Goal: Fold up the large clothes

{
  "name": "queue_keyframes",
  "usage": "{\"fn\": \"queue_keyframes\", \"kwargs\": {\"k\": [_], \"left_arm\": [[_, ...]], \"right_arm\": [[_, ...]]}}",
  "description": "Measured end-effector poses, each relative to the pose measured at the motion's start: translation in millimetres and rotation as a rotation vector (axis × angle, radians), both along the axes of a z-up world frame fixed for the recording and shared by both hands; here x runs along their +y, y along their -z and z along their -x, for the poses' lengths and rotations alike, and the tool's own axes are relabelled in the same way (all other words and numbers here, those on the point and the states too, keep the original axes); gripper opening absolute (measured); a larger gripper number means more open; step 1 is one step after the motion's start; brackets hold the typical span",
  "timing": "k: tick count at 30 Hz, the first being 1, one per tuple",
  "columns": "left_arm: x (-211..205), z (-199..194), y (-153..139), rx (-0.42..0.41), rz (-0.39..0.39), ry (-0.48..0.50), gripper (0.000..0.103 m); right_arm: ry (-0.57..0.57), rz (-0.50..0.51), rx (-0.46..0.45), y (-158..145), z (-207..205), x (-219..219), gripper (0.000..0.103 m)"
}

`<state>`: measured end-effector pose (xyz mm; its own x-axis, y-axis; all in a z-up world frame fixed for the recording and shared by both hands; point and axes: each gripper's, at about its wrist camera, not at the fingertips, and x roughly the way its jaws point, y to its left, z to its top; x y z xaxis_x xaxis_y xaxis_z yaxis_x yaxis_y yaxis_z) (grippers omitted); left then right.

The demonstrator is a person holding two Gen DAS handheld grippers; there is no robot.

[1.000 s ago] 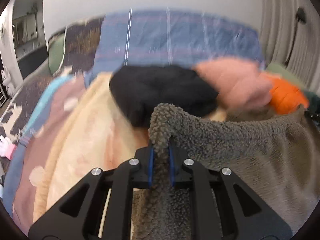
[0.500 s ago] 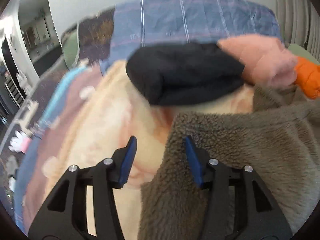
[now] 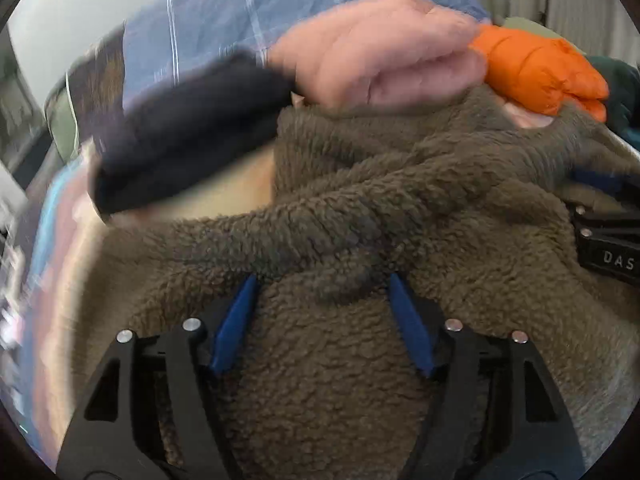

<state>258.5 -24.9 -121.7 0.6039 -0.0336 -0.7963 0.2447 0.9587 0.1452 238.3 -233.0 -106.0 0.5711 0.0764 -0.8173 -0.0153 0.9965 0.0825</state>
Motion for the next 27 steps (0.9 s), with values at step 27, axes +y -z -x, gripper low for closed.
{"fn": "queue_keyframes", "kwargs": {"k": [27], "left_arm": [[5, 26, 0, -0.048, 0.036, -0.006, 0.069]], "right_arm": [[-0.011, 0.046, -0.067, -5, 36, 42, 0.077]]}}
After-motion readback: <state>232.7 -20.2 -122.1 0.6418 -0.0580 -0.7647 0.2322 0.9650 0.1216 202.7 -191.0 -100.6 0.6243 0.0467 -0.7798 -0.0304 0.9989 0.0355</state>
